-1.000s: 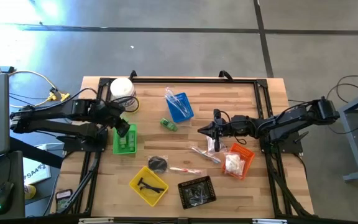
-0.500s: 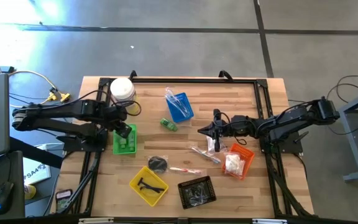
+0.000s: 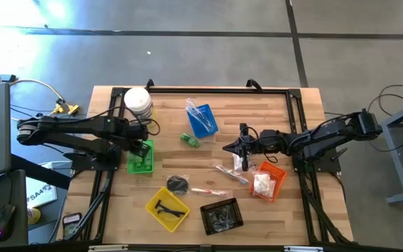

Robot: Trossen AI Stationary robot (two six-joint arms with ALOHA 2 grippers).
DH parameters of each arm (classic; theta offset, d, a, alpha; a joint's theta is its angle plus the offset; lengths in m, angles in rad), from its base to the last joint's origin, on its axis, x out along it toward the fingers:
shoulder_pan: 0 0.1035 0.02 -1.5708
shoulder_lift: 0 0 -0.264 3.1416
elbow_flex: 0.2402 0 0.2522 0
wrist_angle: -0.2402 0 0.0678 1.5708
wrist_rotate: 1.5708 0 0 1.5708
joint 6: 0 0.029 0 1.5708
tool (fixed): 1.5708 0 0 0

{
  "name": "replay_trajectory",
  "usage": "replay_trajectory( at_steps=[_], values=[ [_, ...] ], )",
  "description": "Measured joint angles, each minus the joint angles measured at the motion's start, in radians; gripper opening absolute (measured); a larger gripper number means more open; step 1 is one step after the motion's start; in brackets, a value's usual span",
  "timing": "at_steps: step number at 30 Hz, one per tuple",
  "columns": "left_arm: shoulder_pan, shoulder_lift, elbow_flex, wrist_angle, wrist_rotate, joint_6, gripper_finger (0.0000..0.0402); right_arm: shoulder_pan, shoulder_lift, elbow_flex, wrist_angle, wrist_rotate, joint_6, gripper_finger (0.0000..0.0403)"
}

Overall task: Pick & Place Travel size toiletries
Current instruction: Put the green shampoo into the green bin, then put the blue toothbrush into the blue bin

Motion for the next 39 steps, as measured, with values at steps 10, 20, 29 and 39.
replay_trajectory(
  at_steps=[10, 20, 29, 39],
  values=[
    [0.000, 0.081, -0.041, 0.085, 0.009, 0.010, 0.0116, 0.000, 0.000, 0.000, -0.012, 0.000, 0.019, 0.0004],
    [0.000, 0.149, -0.041, 0.083, 0.041, 0.062, 0.0183, 0.000, 0.000, 0.000, -0.013, 0.000, 0.018, 0.0004],
    [0.000, 0.134, -0.022, 0.074, 0.044, 0.097, 0.0275, 0.000, 0.000, 0.001, -0.013, 0.000, 0.016, 0.0004],
    [-0.010, -0.030, 0.199, 0.056, 0.002, 0.416, 0.0278, 0.000, 0.000, 0.001, -0.007, 0.001, 0.016, 0.0004]
  ],
)
